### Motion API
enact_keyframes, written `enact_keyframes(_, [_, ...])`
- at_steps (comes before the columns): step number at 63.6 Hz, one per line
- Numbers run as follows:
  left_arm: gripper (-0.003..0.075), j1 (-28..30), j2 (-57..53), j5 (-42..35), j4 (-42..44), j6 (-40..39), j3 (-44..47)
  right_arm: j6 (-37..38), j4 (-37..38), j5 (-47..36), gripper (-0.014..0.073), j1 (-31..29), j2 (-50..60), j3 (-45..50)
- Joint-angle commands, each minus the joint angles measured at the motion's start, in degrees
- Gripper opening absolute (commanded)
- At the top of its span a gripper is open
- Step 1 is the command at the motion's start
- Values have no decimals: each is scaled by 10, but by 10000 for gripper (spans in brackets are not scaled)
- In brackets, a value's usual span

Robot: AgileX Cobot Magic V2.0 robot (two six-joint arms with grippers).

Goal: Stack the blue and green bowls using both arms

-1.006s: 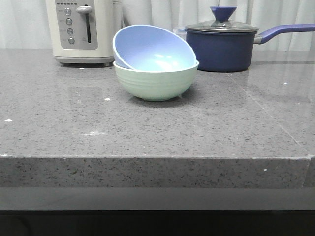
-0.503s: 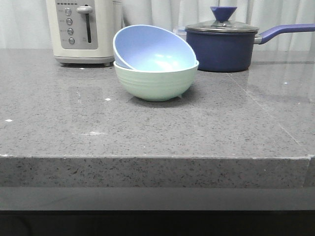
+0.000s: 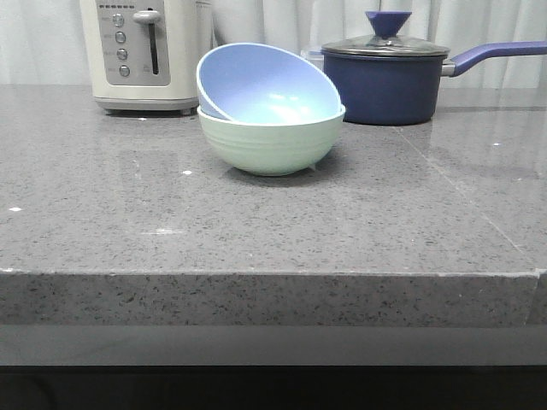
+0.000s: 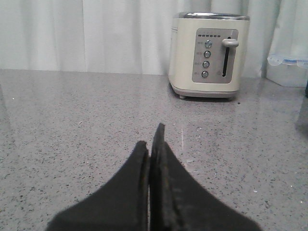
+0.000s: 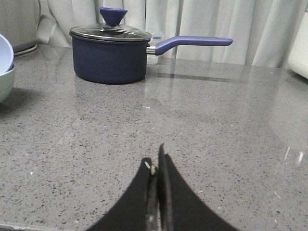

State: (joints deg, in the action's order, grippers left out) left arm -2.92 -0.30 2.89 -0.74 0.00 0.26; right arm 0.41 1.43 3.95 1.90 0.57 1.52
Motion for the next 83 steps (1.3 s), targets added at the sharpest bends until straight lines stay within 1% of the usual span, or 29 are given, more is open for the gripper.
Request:
enact_keyframes(1, [-20, -1, -9, -44, -6, 0, 3, -4, 3, -49, -56, -5, 12, -9])
enact_keyframes(15, [-20, -1, -9, -44, -6, 0, 3, -4, 1, -53, -56, -5, 12, -9])
enact_keyframes(21, [-20, -1, -9, -44, -6, 0, 3, -4, -23, -70, -56, -5, 12, -9])
enact_keyframes(31, [-20, -1, -9, -44, -6, 0, 3, -4, -53, -66, -56, -5, 12, -9])
enact_keyframes(83, [-20, -1, -9, -44, -6, 0, 3, -4, -53, -63, -56, -5, 11, -9])
